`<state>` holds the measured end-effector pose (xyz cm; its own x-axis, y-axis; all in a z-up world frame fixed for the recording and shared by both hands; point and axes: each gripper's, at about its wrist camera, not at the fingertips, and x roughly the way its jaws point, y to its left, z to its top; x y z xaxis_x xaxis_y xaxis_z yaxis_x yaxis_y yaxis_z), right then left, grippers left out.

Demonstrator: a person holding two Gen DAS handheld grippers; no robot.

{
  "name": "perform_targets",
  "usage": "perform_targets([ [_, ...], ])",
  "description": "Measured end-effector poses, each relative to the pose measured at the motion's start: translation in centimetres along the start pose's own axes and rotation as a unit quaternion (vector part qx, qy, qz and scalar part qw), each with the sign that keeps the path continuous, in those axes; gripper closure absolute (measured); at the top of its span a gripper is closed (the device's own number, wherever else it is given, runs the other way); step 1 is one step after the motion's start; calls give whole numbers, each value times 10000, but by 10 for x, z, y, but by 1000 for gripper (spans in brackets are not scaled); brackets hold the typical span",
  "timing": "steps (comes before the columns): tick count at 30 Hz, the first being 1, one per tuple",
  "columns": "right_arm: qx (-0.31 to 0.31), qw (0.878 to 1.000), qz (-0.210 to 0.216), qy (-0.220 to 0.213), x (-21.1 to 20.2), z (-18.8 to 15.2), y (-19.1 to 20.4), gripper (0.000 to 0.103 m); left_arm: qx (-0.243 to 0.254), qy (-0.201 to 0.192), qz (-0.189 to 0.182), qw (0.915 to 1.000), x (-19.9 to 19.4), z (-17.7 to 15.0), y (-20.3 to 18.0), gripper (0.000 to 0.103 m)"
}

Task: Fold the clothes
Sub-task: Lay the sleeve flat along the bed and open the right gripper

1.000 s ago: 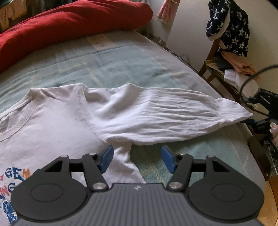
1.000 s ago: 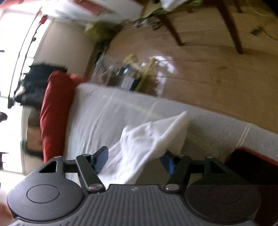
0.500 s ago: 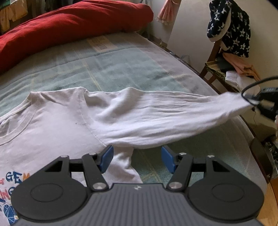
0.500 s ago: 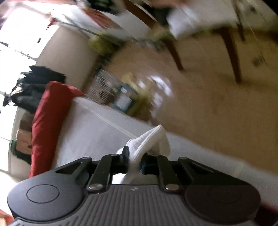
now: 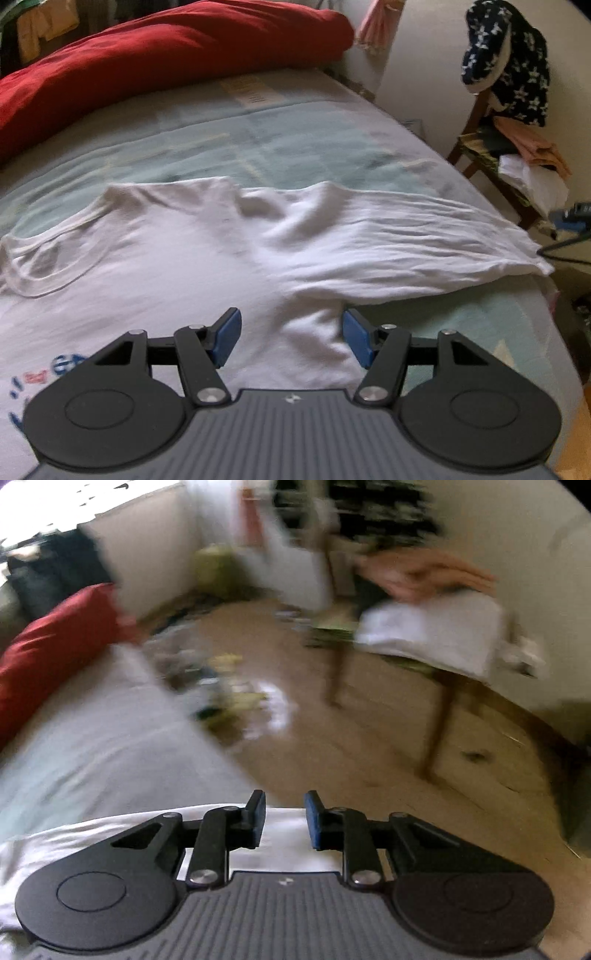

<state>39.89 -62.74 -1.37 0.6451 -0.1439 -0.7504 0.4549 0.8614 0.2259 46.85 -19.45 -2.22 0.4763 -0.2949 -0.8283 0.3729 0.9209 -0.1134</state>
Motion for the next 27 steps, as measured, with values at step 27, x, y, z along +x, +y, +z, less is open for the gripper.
perform_targets([
  [27, -2157, 9458, 2115, 1193, 24, -98, 239, 73, -802, 154, 396, 9959, -42, -62, 119, 39],
])
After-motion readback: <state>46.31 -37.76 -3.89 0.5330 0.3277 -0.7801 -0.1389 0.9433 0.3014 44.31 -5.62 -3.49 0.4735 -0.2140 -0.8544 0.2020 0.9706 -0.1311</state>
